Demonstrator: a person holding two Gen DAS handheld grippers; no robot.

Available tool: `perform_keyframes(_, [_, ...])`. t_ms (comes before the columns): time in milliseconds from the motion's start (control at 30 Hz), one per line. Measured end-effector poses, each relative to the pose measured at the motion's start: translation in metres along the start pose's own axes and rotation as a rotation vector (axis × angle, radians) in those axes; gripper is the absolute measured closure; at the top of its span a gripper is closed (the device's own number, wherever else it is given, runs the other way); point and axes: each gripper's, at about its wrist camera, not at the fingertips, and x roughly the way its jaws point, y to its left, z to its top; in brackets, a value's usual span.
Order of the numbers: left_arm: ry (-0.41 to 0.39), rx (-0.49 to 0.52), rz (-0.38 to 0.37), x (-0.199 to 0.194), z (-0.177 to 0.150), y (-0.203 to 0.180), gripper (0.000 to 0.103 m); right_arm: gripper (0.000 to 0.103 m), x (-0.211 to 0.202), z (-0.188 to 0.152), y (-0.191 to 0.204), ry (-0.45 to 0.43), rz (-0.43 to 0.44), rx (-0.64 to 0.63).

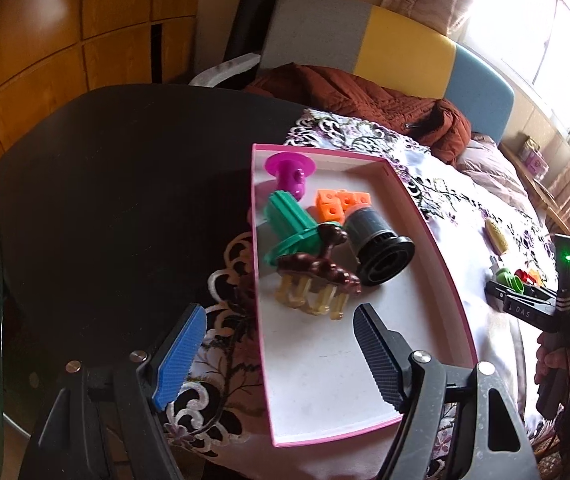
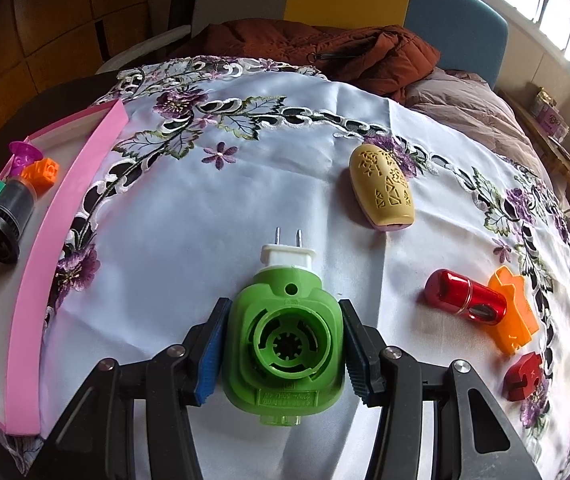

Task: Organize rigid objects
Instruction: 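Carry the green plug device into the tray and open the right gripper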

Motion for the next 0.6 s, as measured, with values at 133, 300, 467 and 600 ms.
perform_keyframes(133, [0.018,-0.027,-0.016,0.002,-0.003,0.014,0.027,0.051,-0.017,-0.001,0.010,-0.020,0.074,0.044])
perform_keyframes(300, [0.024,-0.047,-0.030,0.003,-0.008,0.022,0.030,0.051,-0.055,0.005,0.044,-0.101,0.196,0.037])
perform_keyframes(467, [0.026,-0.042,-0.056,0.004,-0.007,0.020,0.030,0.051,-0.082,0.008,0.102,-0.131,0.332,-0.060])
perform_keyframes(600, [0.036,-0.050,-0.060,0.006,-0.008,0.022,0.030,0.051,-0.082,0.003,0.152,-0.100,0.406,-0.169])
